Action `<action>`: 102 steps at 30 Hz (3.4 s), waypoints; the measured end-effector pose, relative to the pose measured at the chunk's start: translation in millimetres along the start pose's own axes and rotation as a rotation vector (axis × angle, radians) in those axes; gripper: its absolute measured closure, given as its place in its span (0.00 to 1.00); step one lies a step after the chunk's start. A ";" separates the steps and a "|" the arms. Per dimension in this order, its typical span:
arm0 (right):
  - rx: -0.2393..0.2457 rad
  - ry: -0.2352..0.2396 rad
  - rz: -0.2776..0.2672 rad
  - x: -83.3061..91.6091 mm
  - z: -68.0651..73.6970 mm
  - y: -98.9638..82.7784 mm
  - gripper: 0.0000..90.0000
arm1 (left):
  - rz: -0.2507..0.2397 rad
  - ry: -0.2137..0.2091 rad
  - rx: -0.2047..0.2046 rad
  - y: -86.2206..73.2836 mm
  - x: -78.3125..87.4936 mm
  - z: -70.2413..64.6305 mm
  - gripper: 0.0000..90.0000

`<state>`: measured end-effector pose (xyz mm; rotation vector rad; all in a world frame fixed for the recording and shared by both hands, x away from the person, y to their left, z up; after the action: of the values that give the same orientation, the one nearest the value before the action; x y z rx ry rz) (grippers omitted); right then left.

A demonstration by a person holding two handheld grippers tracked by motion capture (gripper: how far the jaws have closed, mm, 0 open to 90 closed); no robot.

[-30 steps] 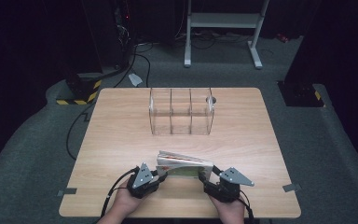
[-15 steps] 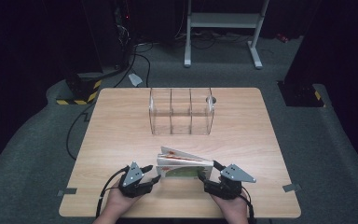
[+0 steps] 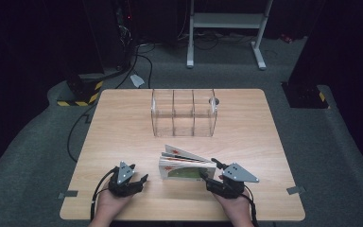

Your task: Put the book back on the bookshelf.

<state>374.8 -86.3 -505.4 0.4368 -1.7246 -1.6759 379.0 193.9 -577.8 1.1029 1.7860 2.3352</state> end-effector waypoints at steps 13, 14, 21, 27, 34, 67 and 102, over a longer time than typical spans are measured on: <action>0.026 0.009 -0.017 4.0 3.0 -0.1 0.71 | 0.076 0.037 0.078 -9.8 -3.6 17.5 0.33; 0.033 0.008 -0.017 4.3 3.4 -0.1 0.75 | 0.076 0.037 0.079 -9.8 -3.6 17.4 0.33; 0.018 0.032 -0.020 5.4 5.6 -0.4 0.82 | 0.078 0.042 0.092 -9.7 -4.9 20.8 0.33; 0.043 0.007 -0.017 7.0 7.3 -0.7 0.83 | 0.084 0.034 0.138 -10.3 -6.5 23.7 0.33; 0.048 -0.037 -0.024 12.8 -0.2 -1.5 0.83 | 0.088 0.038 0.138 -9.9 -8.2 26.5 0.32; -0.005 -0.243 -0.031 40.8 -41.9 -4.8 0.80 | 0.102 0.049 0.155 -8.2 -14.3 30.8 0.23; 0.001 -0.288 0.009 30.7 -40.4 -0.2 0.83 | 0.103 0.052 0.152 -8.5 -13.5 31.3 0.24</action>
<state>380.0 -136.6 -500.9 0.1929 -1.9277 -1.8006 402.2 217.9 -588.7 1.1900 2.0011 2.3384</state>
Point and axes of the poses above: each handheld gripper's, and its own axes: x roughly backward along the jaws, y roughly out of its top, z roughly to its left, the point moved 9 cm from there along -x, roughly forward along the jaws, and after that the axes turned 5 degrees about -z, right-handed, at the moved point
